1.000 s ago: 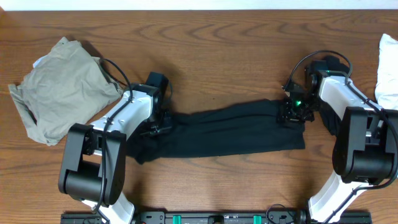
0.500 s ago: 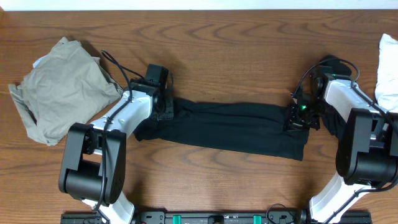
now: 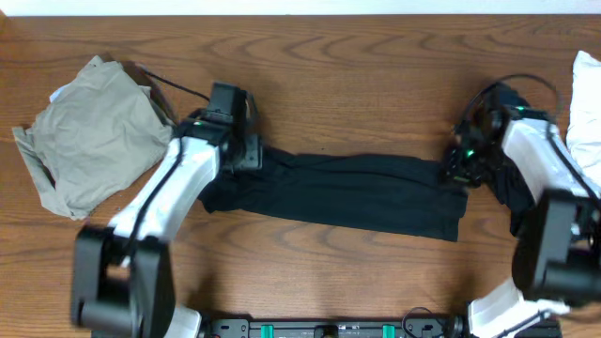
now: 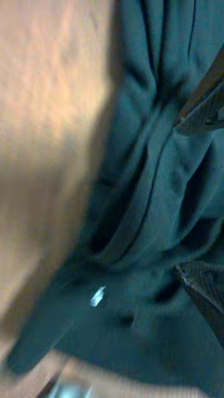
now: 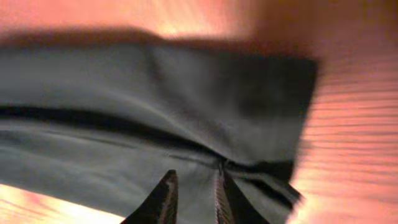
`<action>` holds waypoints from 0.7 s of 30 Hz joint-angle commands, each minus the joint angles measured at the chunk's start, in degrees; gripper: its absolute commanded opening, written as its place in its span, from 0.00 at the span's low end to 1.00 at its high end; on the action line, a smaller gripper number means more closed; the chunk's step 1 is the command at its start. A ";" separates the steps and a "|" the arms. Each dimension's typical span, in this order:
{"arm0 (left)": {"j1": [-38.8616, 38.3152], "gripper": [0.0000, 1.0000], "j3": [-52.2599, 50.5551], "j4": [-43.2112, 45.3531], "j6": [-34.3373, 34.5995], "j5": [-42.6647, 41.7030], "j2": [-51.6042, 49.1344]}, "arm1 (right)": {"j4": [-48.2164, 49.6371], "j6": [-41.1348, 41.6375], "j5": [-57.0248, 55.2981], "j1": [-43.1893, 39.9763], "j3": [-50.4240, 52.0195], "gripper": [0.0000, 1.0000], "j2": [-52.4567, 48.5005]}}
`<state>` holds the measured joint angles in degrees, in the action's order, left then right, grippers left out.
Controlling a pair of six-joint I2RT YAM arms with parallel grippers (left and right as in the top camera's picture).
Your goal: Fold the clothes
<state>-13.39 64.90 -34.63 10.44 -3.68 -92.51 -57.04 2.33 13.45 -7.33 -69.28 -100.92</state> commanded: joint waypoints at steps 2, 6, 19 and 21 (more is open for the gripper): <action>1.01 0.67 1.55 -1.27 -0.57 1.79 3.98 | -1.29 -0.68 -1.62 -0.63 -1.51 0.21 5.84; 1.22 0.69 1.55 -5.01 -0.52 1.77 3.87 | -5.86 3.69 -4.17 -1.68 -1.40 0.22 6.91; 1.22 0.72 0.96 -8.17 1.01 1.75 3.56 | -3.87 -6.08 4.76 -7.98 7.41 0.59 6.73; 1.20 0.72 0.96 -8.20 1.01 1.75 3.56 | -2.10 -6.08 7.50 -7.98 9.42 0.61 6.73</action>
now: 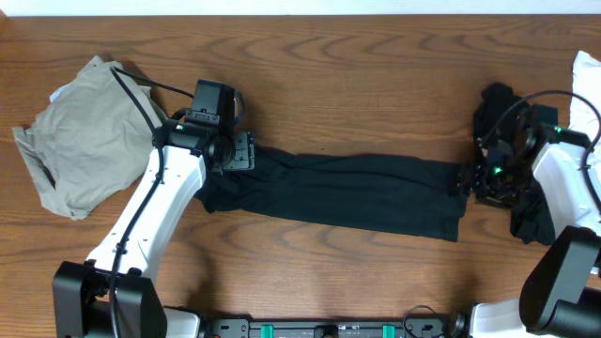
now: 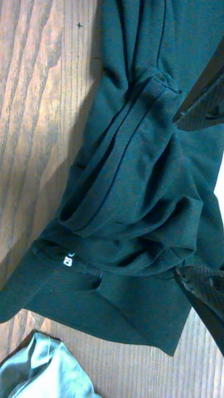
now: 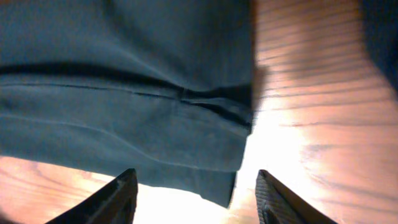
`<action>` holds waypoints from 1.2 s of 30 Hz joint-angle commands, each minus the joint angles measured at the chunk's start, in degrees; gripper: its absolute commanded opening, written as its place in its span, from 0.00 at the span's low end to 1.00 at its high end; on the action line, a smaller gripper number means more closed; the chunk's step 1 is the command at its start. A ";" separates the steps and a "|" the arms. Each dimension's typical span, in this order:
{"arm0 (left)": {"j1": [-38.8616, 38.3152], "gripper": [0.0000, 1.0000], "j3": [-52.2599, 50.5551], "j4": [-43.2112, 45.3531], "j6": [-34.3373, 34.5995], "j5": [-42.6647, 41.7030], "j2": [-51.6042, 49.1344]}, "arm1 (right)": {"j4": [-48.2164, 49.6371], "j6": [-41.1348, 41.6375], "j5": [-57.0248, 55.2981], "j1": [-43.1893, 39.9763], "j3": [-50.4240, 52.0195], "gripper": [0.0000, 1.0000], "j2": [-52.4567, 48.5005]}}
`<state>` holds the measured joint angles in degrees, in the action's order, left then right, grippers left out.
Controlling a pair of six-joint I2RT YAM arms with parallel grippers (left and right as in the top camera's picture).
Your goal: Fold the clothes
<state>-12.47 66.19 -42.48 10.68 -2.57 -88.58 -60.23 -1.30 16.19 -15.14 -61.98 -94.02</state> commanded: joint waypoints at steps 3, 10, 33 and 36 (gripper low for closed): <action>0.31 0.72 -0.33 -0.35 0.76 0.63 -0.37 | 5.09 -2.34 8.79 -0.17 5.84 0.63 -0.17; 0.28 0.72 -0.33 -0.35 0.76 0.44 -0.37 | 17.64 1.97 9.27 -0.17 15.02 0.75 -0.39; 0.28 0.73 -0.33 -0.74 0.76 0.42 -0.37 | 27.32 5.60 3.50 1.16 21.53 0.70 -0.33; 0.28 0.73 -0.33 -0.74 0.76 0.42 -0.39 | 27.15 5.81 3.54 -1.03 21.05 0.72 0.11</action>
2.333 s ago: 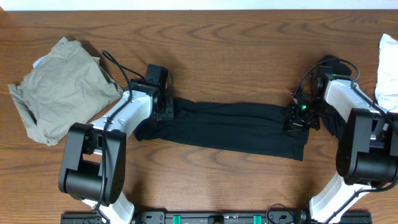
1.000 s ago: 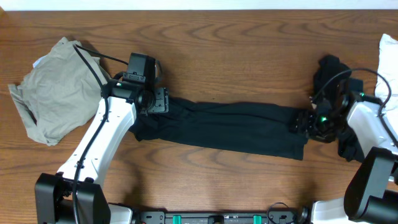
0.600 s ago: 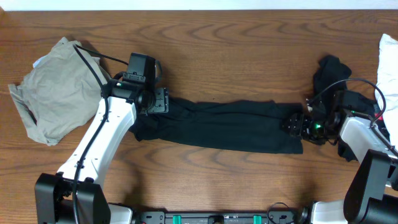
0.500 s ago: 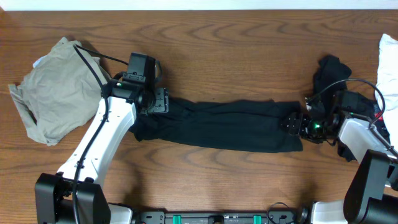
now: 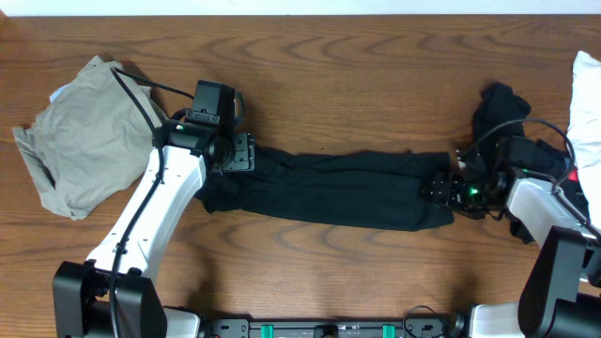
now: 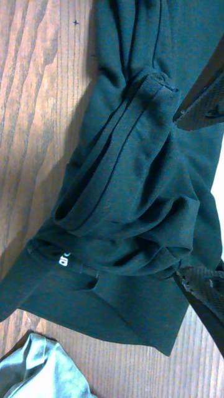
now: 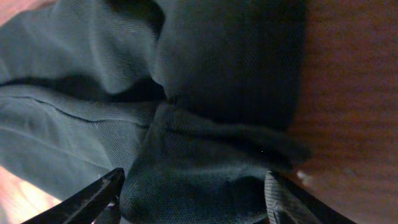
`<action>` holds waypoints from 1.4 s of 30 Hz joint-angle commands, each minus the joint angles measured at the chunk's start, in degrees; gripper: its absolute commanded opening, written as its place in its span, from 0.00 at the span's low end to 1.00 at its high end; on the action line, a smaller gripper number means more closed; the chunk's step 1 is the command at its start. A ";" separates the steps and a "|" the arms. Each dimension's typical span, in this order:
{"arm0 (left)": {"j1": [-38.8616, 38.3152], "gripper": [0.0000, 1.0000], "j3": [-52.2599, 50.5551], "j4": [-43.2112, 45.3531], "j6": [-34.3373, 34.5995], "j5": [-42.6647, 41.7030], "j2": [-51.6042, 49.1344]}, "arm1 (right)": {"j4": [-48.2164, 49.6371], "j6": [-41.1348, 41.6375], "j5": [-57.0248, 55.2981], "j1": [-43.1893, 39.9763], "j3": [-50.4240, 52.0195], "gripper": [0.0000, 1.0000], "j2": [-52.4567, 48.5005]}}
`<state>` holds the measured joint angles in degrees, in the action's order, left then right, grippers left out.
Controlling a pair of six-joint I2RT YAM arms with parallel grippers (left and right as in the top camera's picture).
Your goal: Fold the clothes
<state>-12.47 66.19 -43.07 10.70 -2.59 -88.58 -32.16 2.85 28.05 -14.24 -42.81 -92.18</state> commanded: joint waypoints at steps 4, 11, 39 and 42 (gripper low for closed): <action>0.28 0.73 -0.33 -0.15 0.74 0.44 -0.39 | -0.85 1.84 -8.33 -4.20 1.31 0.74 -1.70; 0.28 0.73 -0.33 -0.15 0.74 0.04 -0.52 | -0.81 1.79 -7.15 -4.50 1.31 0.80 -1.73; 0.31 0.73 -0.33 -2.49 0.76 0.07 -0.59 | 5.92 1.77 -6.62 -3.67 2.12 0.61 -9.60; 0.28 0.73 -0.33 -3.02 0.74 0.07 -0.59 | 4.76 1.73 -6.60 -3.67 2.12 0.64 -10.82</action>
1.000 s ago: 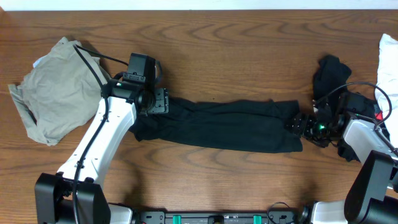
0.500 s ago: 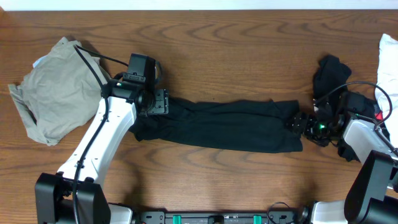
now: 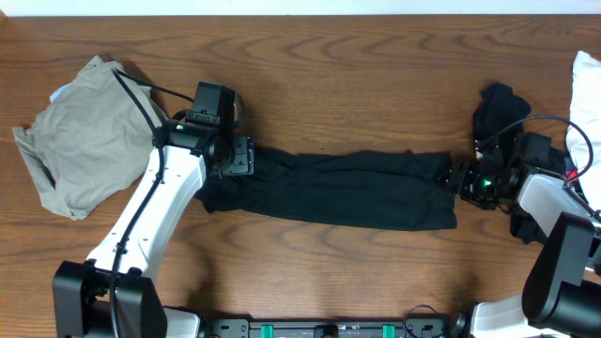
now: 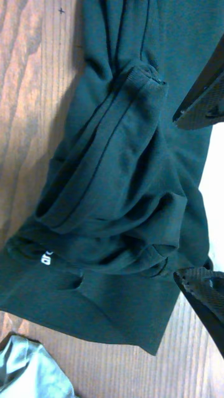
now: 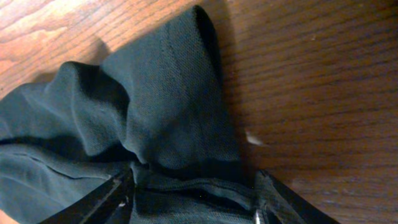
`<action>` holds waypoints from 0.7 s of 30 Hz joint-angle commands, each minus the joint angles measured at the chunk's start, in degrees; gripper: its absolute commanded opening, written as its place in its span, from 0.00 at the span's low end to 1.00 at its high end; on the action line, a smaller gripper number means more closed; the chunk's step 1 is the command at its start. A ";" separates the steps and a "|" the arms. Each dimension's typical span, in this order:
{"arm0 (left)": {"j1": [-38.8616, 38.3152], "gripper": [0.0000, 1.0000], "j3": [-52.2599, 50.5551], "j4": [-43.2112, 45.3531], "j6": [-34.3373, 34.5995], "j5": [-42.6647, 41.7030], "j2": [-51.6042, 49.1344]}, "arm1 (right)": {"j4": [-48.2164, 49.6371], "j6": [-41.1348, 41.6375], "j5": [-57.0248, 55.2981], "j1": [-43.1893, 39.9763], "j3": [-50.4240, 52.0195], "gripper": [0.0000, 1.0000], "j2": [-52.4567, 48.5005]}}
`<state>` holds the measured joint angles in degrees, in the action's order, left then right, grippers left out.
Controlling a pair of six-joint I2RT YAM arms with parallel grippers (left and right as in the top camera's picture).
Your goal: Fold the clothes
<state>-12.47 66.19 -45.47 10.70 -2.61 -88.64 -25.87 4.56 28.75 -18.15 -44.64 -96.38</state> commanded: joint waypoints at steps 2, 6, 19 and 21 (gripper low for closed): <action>0.28 0.73 -0.33 -0.90 0.74 0.09 -0.52 | -2.47 0.04 -7.32 0.24 4.00 0.66 -7.23; 0.28 0.73 -0.33 -1.20 0.76 0.07 -0.52 | -3.52 0.07 -7.28 0.76 4.07 0.67 -7.89; 0.28 0.73 -0.33 -1.27 0.96 0.07 -0.52 | -2.08 0.09 -4.83 5.53 4.11 0.51 -7.91; 0.28 0.73 -0.33 -1.29 0.96 0.07 -0.52 | -1.73 0.11 -4.85 5.81 4.11 0.24 -7.89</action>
<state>-12.45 66.19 -46.37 10.90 -2.61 -88.64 -26.09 4.12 32.29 -14.17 -45.36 -98.76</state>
